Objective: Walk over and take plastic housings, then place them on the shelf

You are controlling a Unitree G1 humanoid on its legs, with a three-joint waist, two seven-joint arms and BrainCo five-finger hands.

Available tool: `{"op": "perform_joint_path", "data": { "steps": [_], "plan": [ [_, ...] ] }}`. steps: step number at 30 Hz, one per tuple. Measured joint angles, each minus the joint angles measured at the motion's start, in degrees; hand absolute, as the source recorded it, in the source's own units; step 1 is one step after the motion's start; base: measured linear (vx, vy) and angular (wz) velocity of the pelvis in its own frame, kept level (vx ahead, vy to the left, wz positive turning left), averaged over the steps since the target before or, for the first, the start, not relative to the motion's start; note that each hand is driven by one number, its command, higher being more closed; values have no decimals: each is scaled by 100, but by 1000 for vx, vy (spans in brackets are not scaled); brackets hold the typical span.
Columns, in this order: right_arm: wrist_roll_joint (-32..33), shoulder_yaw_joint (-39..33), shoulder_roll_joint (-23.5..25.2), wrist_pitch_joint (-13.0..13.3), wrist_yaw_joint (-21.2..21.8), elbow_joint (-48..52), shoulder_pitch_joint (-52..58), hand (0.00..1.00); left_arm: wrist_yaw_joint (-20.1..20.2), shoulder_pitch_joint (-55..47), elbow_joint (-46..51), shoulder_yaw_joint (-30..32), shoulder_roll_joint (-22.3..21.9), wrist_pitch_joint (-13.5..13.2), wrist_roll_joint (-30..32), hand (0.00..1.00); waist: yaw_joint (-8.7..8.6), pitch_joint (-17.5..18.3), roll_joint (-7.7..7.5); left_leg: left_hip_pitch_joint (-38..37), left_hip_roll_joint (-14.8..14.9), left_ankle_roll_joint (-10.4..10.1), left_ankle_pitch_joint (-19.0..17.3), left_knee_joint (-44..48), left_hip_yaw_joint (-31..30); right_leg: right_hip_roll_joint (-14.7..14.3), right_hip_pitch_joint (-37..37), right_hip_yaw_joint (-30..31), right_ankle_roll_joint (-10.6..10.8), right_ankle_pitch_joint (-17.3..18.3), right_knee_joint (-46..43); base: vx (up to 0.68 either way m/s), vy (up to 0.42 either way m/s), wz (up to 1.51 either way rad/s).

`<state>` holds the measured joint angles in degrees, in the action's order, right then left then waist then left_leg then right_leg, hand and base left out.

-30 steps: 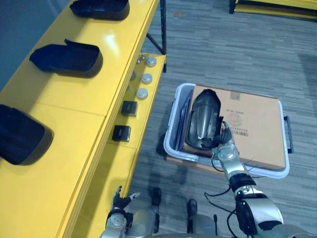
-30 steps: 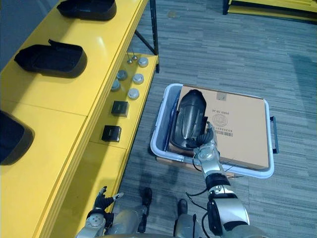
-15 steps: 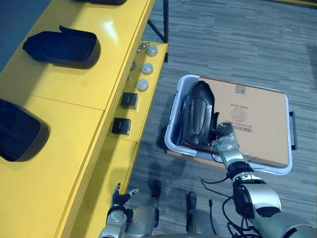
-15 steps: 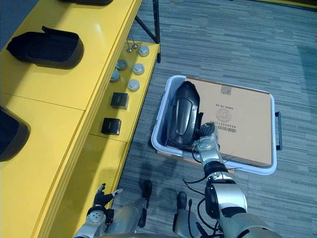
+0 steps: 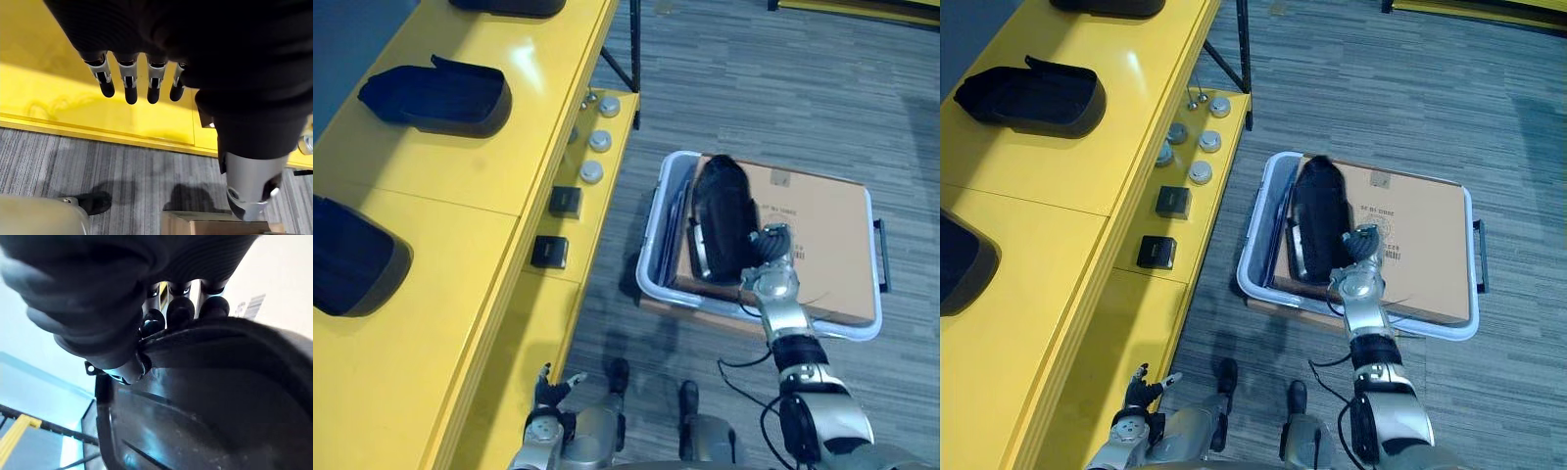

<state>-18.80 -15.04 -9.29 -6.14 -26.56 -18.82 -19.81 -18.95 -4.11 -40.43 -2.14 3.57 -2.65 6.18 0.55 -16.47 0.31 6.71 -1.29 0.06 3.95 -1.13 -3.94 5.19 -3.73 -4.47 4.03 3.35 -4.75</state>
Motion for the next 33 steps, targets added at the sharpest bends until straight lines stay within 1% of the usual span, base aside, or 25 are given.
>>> {"op": "perform_joint_path", "data": {
  "steps": [3,5,7,8,9,12,14,15,16,17,18,19,21,23,24,26,27,29,31,33],
  "plan": [
    [-43,-240,4,12,-205,627,322,100,-4,-16,570,-15,3,-5,208,0,-3,17,-5,-95,6,0,-2,-12,-15,-9,98,-12,-18,29,12,0,0,0],
    [-112,-239,26,96,-325,983,552,100,-10,-98,986,-56,5,-8,308,0,-14,113,-10,-95,17,0,-2,-30,-40,-21,98,-25,-32,42,16,-11,-22,4],
    [-228,-223,149,150,-362,1448,855,100,-27,-279,1467,-200,7,-18,359,0,-21,322,-13,-131,19,0,-3,-56,-57,-24,140,-31,-38,58,38,8,-23,4],
    [-233,-214,186,169,-363,1567,910,100,-30,-315,1596,-217,-1,-19,360,0,-24,339,-17,-166,16,-6,-7,-61,-64,-23,177,-46,-38,62,53,4,-19,5],
    [-289,-179,307,279,-373,1890,1063,100,-63,-451,2010,-218,-47,-23,358,0,-49,439,-21,-163,15,-7,-9,-72,-85,-22,191,-90,-38,65,82,-4,-14,9],
    [-432,47,459,484,-383,2480,1299,100,-131,-626,2809,-222,-69,-107,348,0,-132,497,-51,-213,6,-8,-9,-72,-138,-17,251,-160,-45,78,96,-19,-9,11],
    [-433,279,463,624,-377,2829,1446,100,-132,-699,3307,-245,-71,-160,339,0,-132,536,-80,-229,7,-10,-10,-82,-142,-19,254,-165,-49,87,98,-13,-1,2],
    [-433,361,470,649,-375,2952,1497,100,-132,-713,3462,-264,-70,-184,339,0,-130,554,-87,-230,7,-10,-10,-83,-145,-19,256,-168,-50,87,101,0,0,0],
    [-434,497,503,757,-362,3149,1571,100,-133,-712,3716,-306,-70,-253,296,0,-131,604,-94,-230,6,-9,-10,-85,-151,-19,257,-172,-51,88,101,0,0,0],
    [-434,670,571,853,-351,3322,1600,100,-135,-706,4036,-405,-67,-298,212,0,-134,675,-102,-231,3,-9,-10,-86,-151,-17,259,-171,-51,88,104,0,0,0],
    [-435,737,587,880,-348,3398,1615,100,-135,-699,4173,-421,-66,-310,184,0,-135,690,-105,-242,1,-9,-10,-86,-151,-15,270,-171,-51,88,104,0,0,0],
    [-434,846,599,967,-344,3520,1656,100,-140,-662,4400,-481,-65,-387,92,0,-134,694,-109,-276,-2,-8,-10,-86,-156,-13,308,-174,-51,88,106,0,0,0],
    [-433,972,611,1042,-330,3658,1706,100,-139,-599,4574,-594,-61,-521,-57,0,-132,696,-110,-317,-8,-8,-9,-86,-171,-10,358,-183,-51,88,113,1,-2,2],
    [-426,1217,636,1128,-303,3800,1753,100,-125,-575,4779,-752,-46,-669,-409,0,-139,815,-111,-325,-9,-8,-9,-93,-169,-10,361,-177,-50,88,116,-16,1,-1],
    [-422,1281,651,1158,-298,3828,1779,100,-121,-576,4821,-783,-43,-694,-475,0,-139,851,-113,-327,-9,-8,-9,-95,-168,-10,362,-177,-50,88,117,0,0,0],
    [-410,1553,657,1257,-217,3835,1787,100,-113,-540,4988,-1020,8,-788,-813,0,-143,967,-136,-343,-4,-7,-9,-98,-156,-13,370,-169,-50,88,115,-15,-1,-1],
    [-408,1592,655,1257,-199,3835,1788,100,-115,-517,5012,-1092,12,-792,-866,0,-143,1002,-143,-344,-3,-7,-9,-98,-154,-14,369,-167,-50,88,115,-34,-1,-2],
    [-394,1861,656,1280,-142,3836,1787,100,-101,-339,5067,-1349,20,-800,-1249,0,-140,1049,-162,-397,0,-8,-9,-101,-140,-15,412,-162,-51,87,111,-18,0,-1],
    [-375,2098,648,1331,-78,3836,1788,100,-100,-244,5152,-1516,26,-801,-1428,0,-142,1064,-180,-441,3,-8,-9,-111,-119,-15,440,-142,-51,87,113,-35,2,-4],
    [-374,2343,643,1387,-61,3836,1786,100,-91,-89,5183,-1678,76,-801,-1468,0,-139,1087,-194,-444,8,-9,-9,-122,-112,-19,437,-140,-52,86,117,-17,1,-2]
  ]
}}
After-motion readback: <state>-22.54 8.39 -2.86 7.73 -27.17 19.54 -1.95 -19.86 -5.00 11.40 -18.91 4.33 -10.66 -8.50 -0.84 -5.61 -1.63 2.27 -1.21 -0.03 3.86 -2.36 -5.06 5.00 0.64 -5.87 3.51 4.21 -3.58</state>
